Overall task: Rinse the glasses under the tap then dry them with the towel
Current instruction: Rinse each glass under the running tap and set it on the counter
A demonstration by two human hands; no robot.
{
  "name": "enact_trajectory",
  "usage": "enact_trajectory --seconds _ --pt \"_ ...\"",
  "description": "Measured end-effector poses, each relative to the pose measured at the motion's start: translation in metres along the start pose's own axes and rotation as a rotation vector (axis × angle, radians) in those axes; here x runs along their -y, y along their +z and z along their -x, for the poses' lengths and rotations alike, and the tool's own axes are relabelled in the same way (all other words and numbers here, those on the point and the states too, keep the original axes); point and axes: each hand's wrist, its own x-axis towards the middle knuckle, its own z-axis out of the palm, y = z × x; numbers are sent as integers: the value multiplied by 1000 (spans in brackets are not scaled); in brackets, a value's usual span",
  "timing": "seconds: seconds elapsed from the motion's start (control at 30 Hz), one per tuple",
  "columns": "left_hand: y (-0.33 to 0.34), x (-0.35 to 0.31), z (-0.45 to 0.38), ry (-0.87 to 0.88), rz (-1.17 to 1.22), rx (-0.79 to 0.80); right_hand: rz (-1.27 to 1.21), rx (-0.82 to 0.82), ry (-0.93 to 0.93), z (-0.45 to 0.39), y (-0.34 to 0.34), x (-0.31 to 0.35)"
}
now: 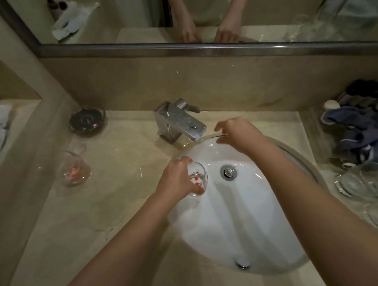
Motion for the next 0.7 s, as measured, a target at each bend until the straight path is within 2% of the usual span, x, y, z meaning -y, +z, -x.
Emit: enact_trajectory --seconds 0.1,0.3,0.57,0.7 --pt "2 -3 -15 -7 -15 -4 -48 -42 -19 -28 -9 6" --pt "8 -6 -36 -5 -38 11 -309 -191 8 -62 -3 23" --pt "11 -2 -51 -10 -19 30 -15 -218 -28 -88 1 36" --pt "10 1 -56 -27 18 32 13 -194 -54 -92 -8 33"
